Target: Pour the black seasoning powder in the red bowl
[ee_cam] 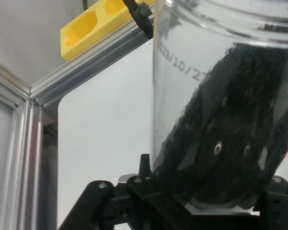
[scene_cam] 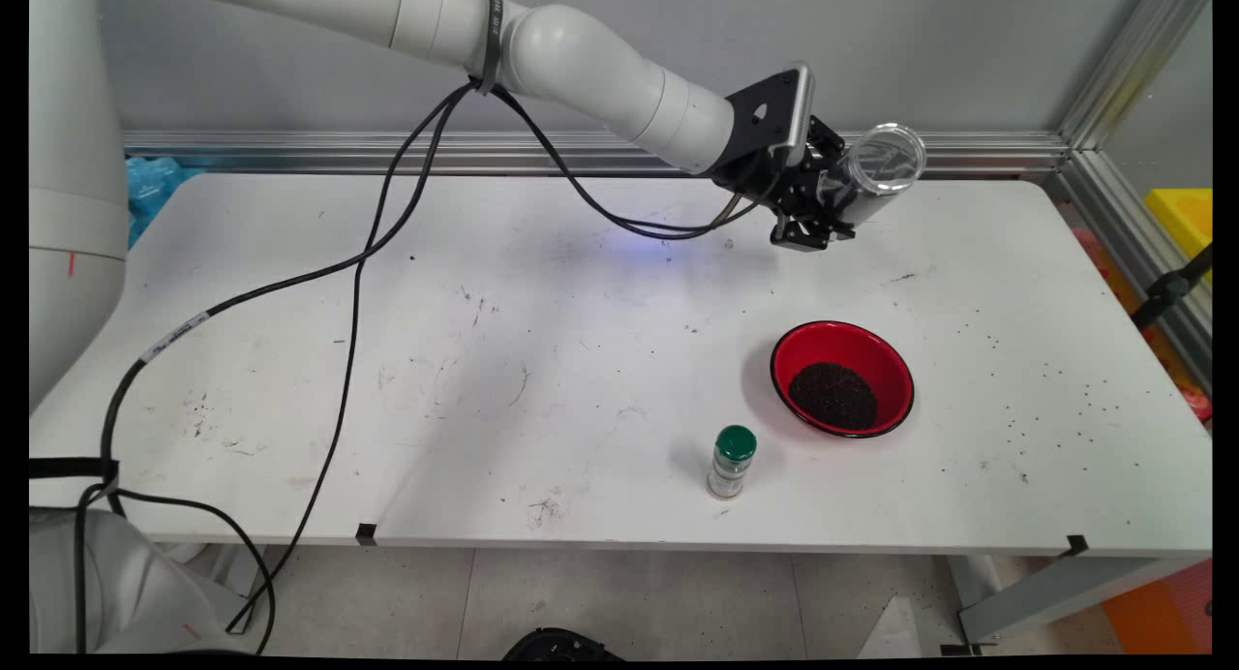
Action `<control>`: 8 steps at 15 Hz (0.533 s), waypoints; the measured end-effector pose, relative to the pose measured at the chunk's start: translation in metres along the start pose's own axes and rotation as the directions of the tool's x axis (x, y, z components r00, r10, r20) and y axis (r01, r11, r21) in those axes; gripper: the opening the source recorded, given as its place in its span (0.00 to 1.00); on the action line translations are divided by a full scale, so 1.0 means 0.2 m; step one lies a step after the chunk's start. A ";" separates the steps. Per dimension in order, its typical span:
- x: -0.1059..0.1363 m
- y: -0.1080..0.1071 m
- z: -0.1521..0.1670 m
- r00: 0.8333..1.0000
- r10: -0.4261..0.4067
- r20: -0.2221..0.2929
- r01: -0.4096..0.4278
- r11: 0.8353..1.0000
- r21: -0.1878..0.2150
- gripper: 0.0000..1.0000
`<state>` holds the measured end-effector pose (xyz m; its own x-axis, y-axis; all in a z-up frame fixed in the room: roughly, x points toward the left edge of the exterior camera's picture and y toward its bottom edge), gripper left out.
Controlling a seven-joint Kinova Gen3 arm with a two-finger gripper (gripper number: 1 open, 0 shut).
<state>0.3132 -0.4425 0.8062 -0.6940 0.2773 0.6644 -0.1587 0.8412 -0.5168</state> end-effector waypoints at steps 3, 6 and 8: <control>0.00 -0.01 0.00 0.998 -0.065 0.003 0.065 0.998 -0.010 0.00; 0.01 -0.02 0.00 0.991 -0.132 0.010 0.133 0.991 -0.020 0.00; 0.02 -0.03 0.01 0.984 -0.179 0.021 0.179 0.983 -0.027 0.00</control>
<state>0.3106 -0.4468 0.8101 -0.6693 0.1123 0.7344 -0.2615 0.8897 -0.3743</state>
